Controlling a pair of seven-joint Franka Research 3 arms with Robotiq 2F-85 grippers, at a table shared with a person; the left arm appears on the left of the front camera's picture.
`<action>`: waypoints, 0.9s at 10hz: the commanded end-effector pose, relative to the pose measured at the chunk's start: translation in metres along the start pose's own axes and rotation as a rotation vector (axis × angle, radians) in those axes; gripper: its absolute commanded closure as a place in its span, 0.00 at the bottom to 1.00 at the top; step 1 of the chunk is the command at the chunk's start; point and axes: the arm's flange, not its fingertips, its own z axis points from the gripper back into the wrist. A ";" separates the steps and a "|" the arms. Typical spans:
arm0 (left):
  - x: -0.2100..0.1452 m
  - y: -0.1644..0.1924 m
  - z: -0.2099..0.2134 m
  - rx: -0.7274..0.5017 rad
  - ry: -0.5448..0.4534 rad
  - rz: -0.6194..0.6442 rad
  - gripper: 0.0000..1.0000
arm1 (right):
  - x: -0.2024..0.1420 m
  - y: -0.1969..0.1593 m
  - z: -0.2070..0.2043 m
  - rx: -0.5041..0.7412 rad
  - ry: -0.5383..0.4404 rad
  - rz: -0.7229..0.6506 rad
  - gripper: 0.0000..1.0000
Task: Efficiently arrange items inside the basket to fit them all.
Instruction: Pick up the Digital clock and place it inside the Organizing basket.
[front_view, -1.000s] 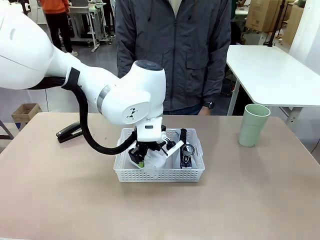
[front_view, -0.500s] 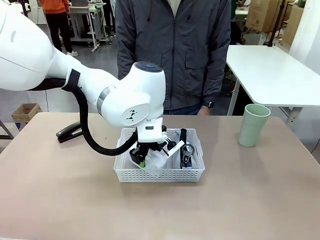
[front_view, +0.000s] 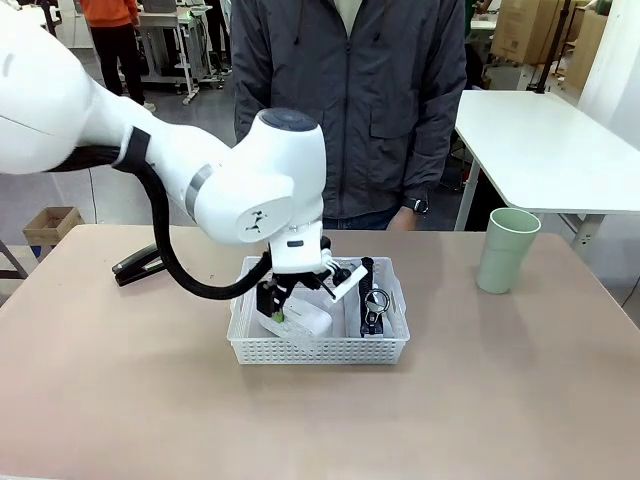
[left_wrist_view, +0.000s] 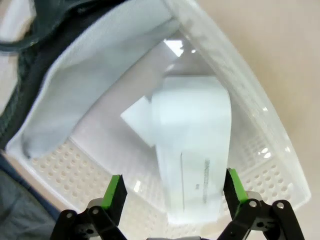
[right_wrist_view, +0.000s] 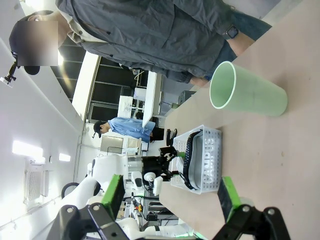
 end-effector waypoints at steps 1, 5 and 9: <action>-0.028 -0.023 0.054 0.101 0.047 0.067 0.00 | 0.000 0.001 0.001 0.008 0.000 0.007 0.00; -0.123 -0.110 0.184 0.109 -0.118 0.300 0.00 | 0.000 0.001 0.001 0.008 0.000 0.007 0.00; -0.196 -0.264 0.223 0.148 -0.733 0.880 0.00 | 0.000 0.001 0.001 0.008 0.000 0.007 0.00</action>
